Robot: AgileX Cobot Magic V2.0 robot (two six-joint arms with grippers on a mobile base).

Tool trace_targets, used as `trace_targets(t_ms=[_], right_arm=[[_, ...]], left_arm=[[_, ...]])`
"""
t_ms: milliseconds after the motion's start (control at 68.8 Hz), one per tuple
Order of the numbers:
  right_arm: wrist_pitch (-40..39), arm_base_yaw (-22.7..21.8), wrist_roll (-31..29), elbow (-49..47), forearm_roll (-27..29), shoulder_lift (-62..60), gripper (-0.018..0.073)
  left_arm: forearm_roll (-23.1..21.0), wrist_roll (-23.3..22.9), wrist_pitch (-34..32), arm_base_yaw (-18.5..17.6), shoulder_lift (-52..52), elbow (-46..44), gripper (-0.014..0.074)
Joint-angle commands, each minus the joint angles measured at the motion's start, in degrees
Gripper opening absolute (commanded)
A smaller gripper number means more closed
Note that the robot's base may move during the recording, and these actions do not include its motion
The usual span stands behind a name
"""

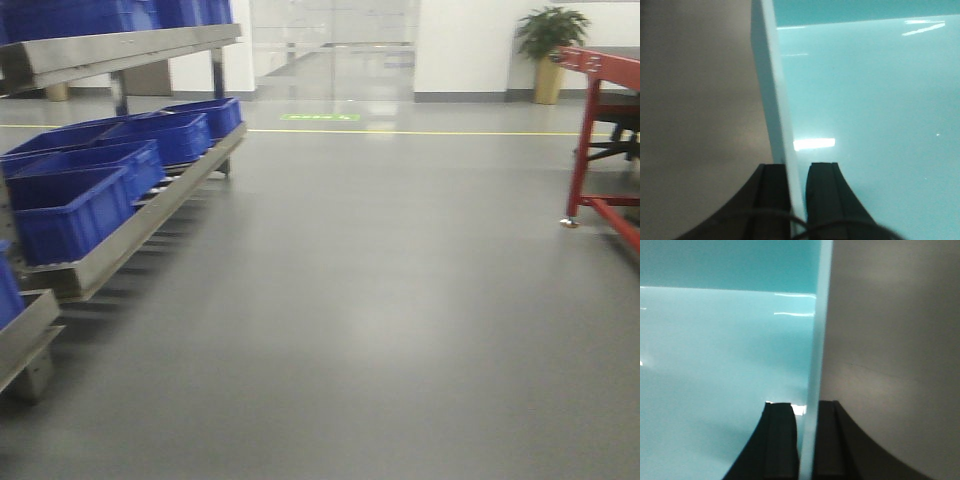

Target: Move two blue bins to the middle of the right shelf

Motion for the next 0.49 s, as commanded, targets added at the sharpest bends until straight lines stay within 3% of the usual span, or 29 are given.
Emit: trace_targets(t_ms=[0, 479], right_arm=[[-2.5, -0.2, -0.6, -0.6, -2.1, -0.5, -0.0153], [-2.5, -0.2, -0.6, -0.6, -2.1, -0.5, -0.0153]], left_arm=[[-1.3, 1.0, -1.3, -0.1, -0.6, -0.8, -0.0111], [-1.0, 1.0, -1.3, -0.1, -0.6, -0.8, -0.0111]])
